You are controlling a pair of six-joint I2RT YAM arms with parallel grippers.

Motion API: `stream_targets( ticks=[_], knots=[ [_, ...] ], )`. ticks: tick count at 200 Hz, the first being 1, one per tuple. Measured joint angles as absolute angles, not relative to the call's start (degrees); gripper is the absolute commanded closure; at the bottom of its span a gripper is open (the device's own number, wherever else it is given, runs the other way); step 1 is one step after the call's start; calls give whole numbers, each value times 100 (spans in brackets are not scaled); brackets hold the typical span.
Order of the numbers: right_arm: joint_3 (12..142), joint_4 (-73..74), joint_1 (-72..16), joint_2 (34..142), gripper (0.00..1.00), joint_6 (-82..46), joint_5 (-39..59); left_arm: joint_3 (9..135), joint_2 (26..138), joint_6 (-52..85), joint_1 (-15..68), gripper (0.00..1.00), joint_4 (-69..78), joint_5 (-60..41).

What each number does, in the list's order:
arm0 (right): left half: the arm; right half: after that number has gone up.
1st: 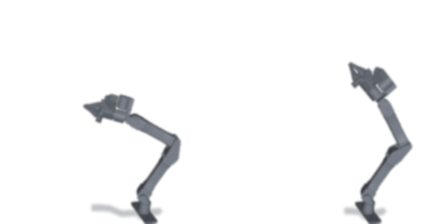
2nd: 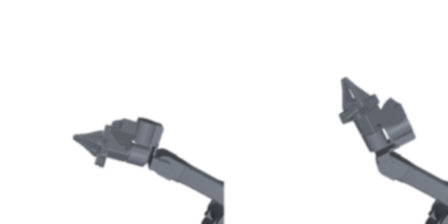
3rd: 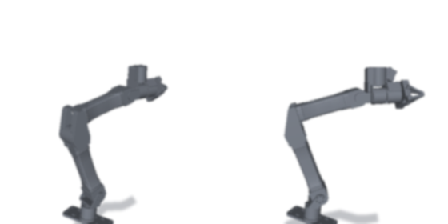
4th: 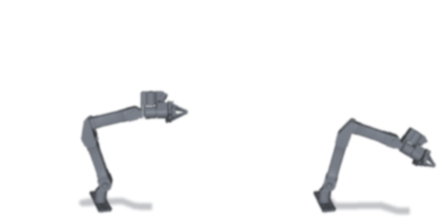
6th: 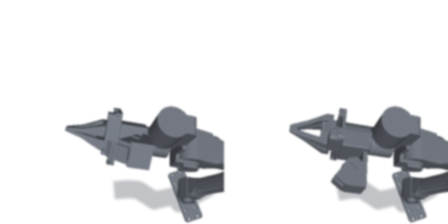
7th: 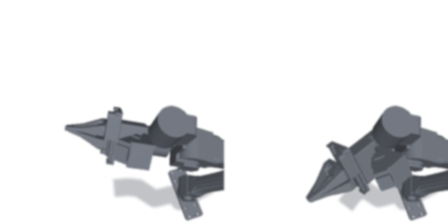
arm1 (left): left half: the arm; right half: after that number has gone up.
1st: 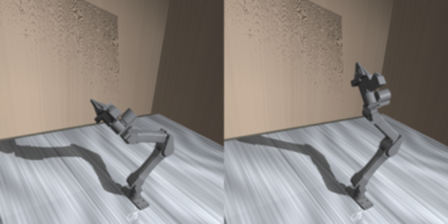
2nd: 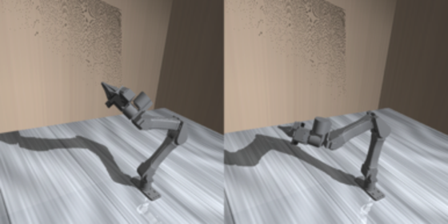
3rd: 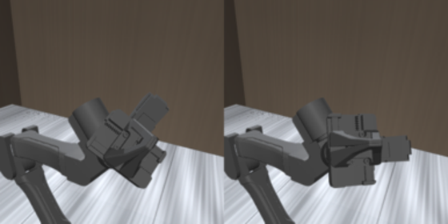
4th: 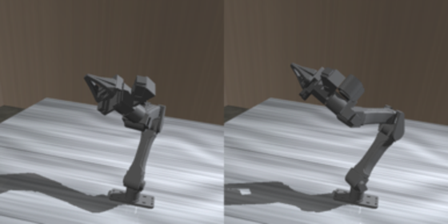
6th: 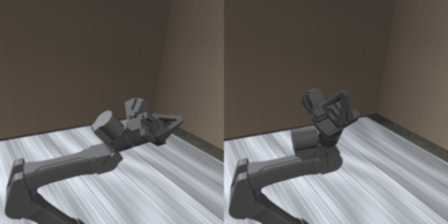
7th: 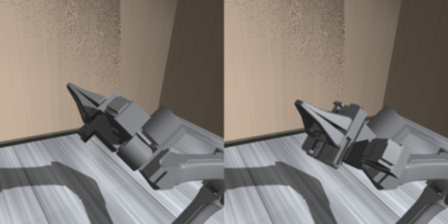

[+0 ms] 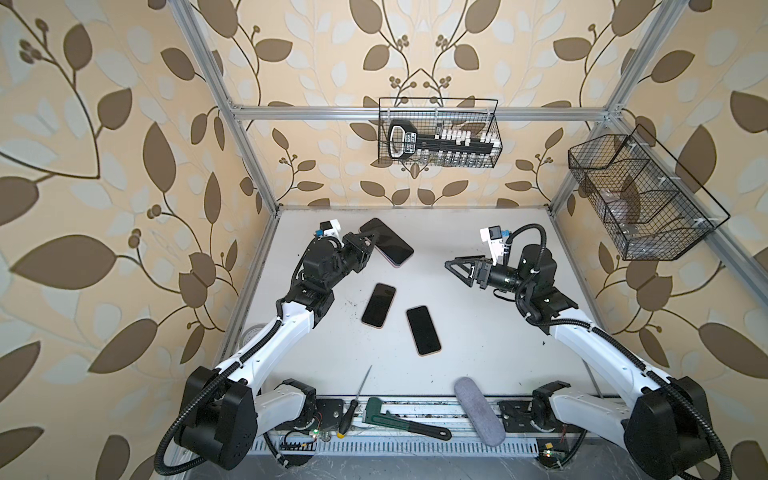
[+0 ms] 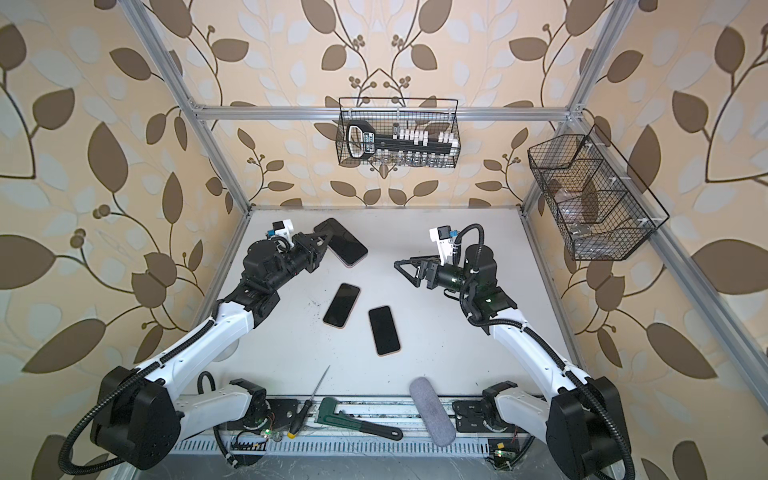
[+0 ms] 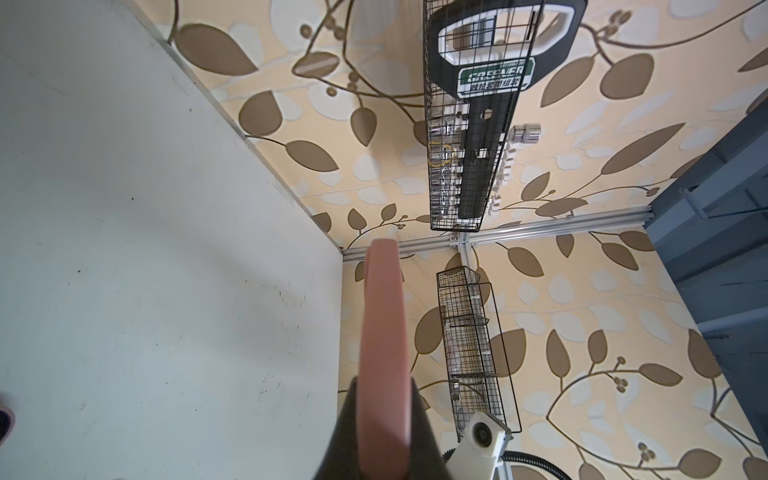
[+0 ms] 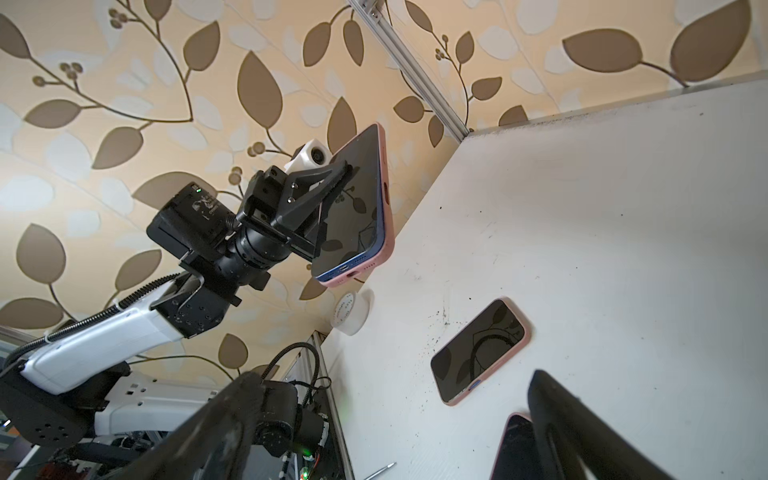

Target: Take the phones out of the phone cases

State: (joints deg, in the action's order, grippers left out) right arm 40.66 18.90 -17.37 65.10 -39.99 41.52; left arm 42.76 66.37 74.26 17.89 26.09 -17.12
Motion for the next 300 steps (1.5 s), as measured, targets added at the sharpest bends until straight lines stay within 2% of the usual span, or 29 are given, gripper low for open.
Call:
stream_targets(
  ticks=[71, 134, 300],
  knots=[
    [3494, 3374, -2252, 7052, 5, -5203, 3529, 4062, 6694, 7957, 1964, 100, 3433, -1584],
    [3496, 4434, -2600, 7732, 7, -5725, 3422, 4014, 6842, 8077, 2261, 100, 3811, -1581],
    [3645, 4967, -2624, 8005, 8, -5811, 3452, 4012, 6995, 8221, 2484, 100, 4147, -1540]
  ],
)
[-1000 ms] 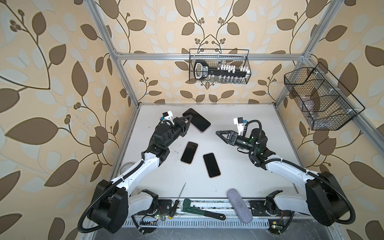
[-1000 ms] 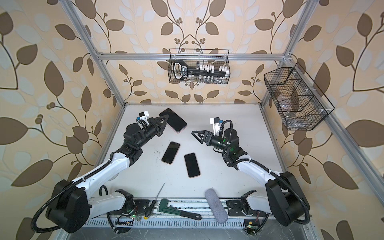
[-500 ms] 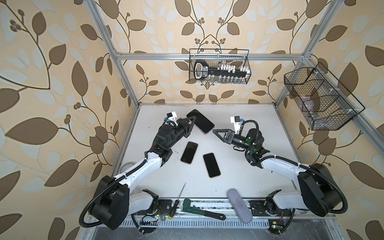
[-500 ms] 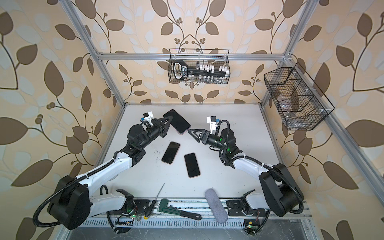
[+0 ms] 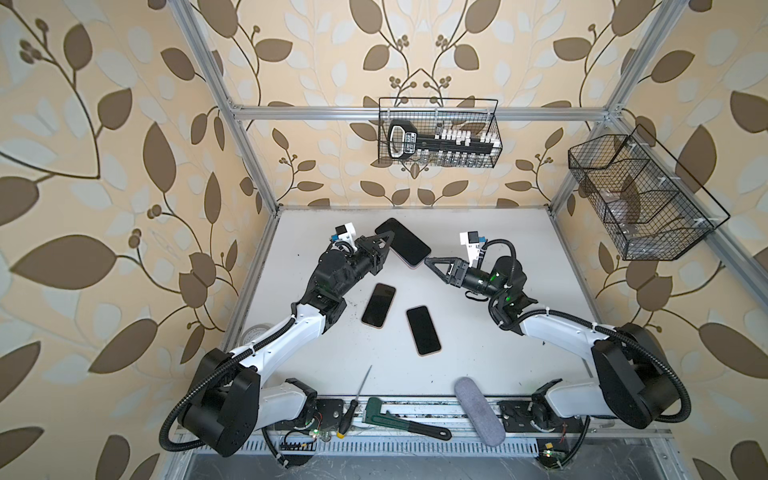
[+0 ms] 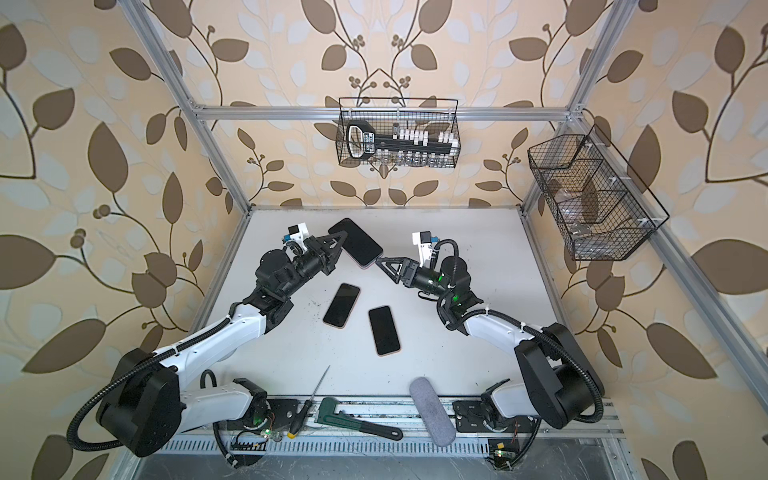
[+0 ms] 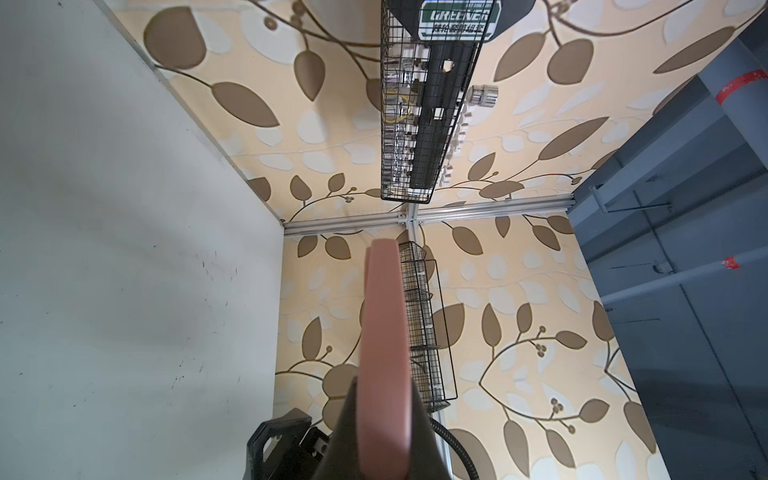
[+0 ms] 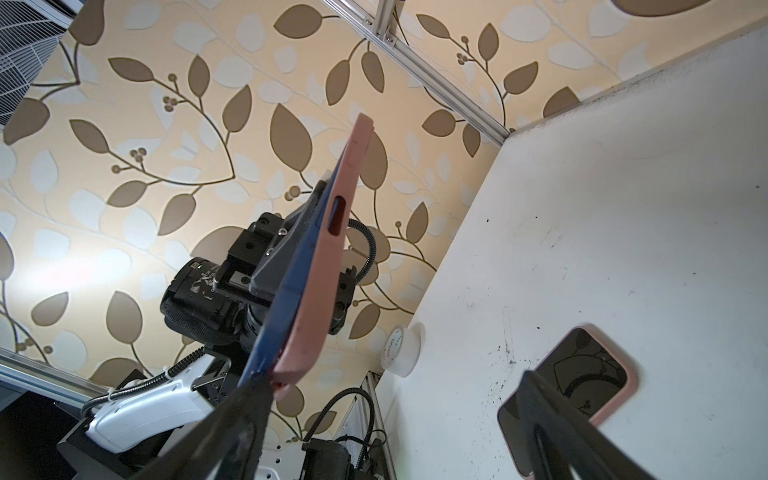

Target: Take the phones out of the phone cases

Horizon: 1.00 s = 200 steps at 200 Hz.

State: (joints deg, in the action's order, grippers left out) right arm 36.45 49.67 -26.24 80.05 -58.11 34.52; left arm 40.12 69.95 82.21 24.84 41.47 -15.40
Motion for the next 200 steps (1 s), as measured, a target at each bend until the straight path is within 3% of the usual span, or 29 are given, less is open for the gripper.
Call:
stream_targets(
  ticks=[200],
  knots=[
    [3828, 6036, -1905, 8812, 16, -6901, 4377, 4486, 7856, 8095, 2707, 100, 4733, -1603]
  ],
)
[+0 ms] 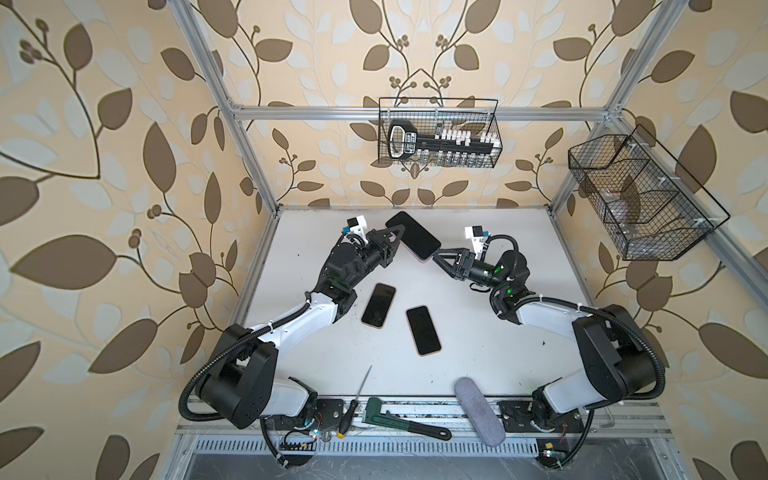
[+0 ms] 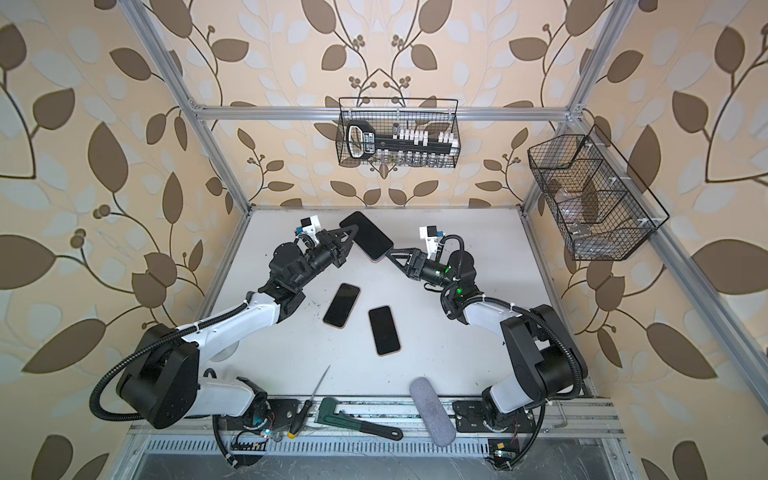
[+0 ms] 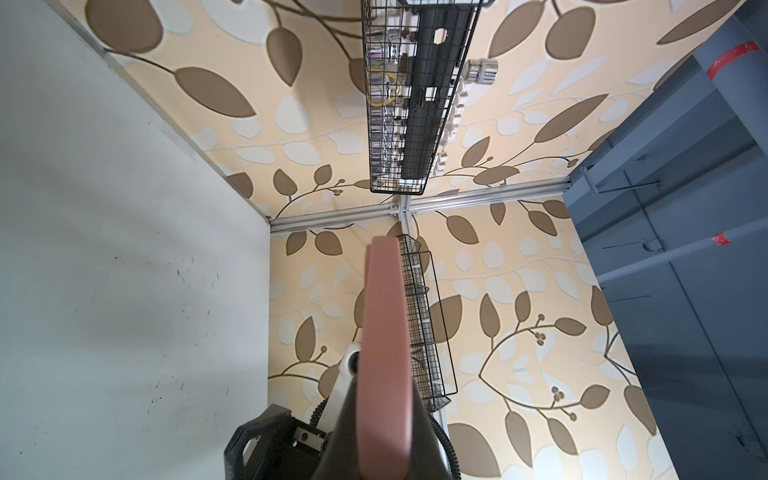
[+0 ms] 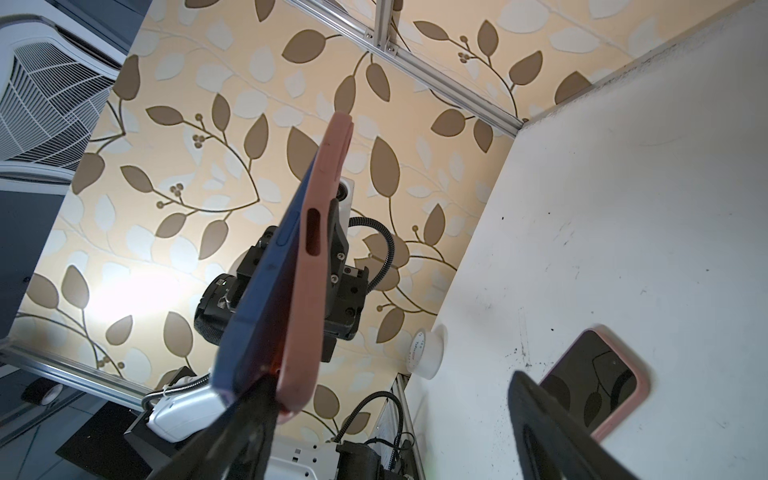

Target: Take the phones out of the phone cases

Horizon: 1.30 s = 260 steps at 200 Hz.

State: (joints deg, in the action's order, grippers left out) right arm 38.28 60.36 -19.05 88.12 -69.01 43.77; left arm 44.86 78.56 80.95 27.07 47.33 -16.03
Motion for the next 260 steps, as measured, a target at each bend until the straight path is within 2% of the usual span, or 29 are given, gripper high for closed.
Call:
stream_targets(
  ticks=[126, 192, 211, 238, 260],
  knots=[
    [3828, 6263, -1660, 8799, 28, -7411, 4397, 4563, 8036, 7924, 2930, 100, 4764, -2235],
    [3704, 6173, -1712, 8503, 31, -7467, 4525, 5092, 8357, 7784, 2917, 100, 4744, -2408],
    [3671, 6101, -1693, 8501, 35, -7505, 4539, 5129, 8486, 7787, 2917, 100, 4786, -2451],
    [3651, 6018, -1669, 8493, 47, -7544, 4593, 5129, 8591, 7787, 2915, 100, 4786, -2508],
    [3651, 6003, -1669, 8475, 63, -7590, 4630, 5129, 8632, 7743, 2915, 100, 4777, -2517]
  ],
)
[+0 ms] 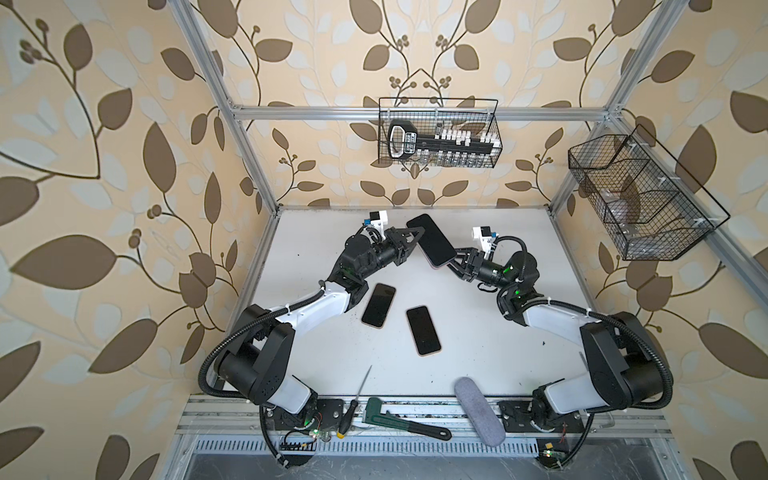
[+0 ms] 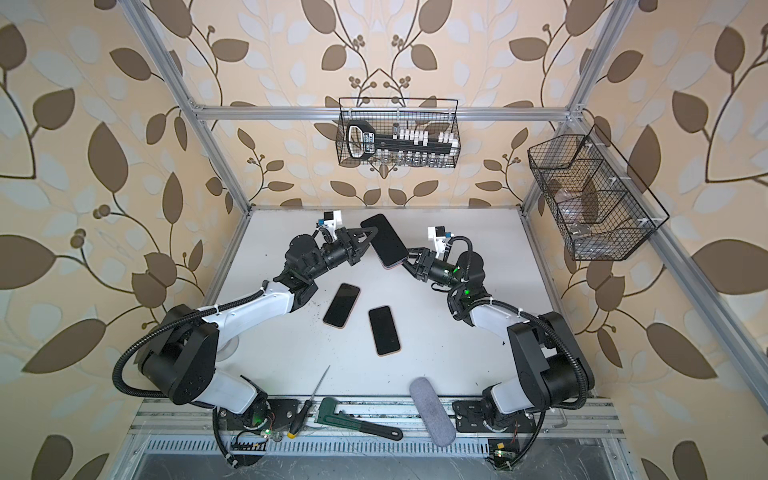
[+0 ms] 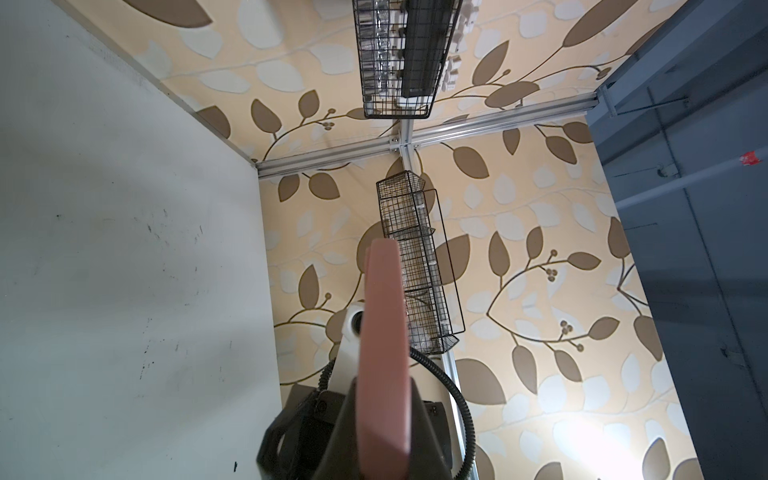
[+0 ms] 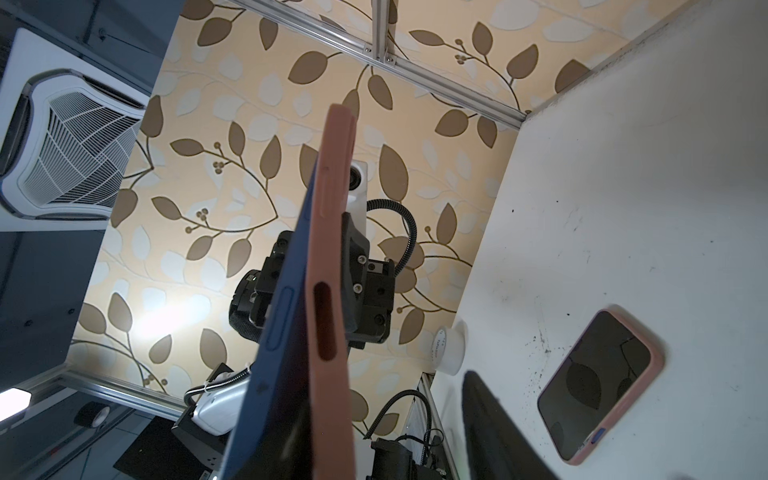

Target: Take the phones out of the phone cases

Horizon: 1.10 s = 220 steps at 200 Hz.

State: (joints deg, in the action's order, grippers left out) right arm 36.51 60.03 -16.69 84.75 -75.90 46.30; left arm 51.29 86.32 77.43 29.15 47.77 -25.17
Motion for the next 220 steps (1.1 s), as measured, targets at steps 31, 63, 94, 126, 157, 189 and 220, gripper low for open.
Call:
stream_targets(
  ticks=[31, 63, 94, 126, 157, 189, 220],
  knots=[
    [3649, 6097, -1669, 8453, 77, -7736, 4663, 5127, 8685, 7649, 2877, 100, 4748, -2517],
    [3612, 6311, -1660, 8453, 97, -7981, 4663, 5127, 8759, 7638, 2877, 95, 4792, -2515],
    [3514, 6626, -1632, 8503, 100, -8414, 4609, 5127, 8860, 7664, 2877, 82, 4912, -2515],
    [3514, 7054, -1638, 8593, 100, -8803, 4567, 5129, 9048, 7728, 2877, 73, 5061, -2473],
    [3514, 7275, -1645, 8635, 100, -9004, 4512, 5127, 9325, 7872, 2877, 61, 5205, -2451],
    [3514, 7336, -1649, 8641, 100, -9045, 4495, 5124, 9441, 8027, 2877, 51, 5275, -2408],
    [3514, 7352, -1660, 8678, 100, -9039, 4477, 5124, 9439, 8093, 2877, 40, 5325, -2370]
  ],
)
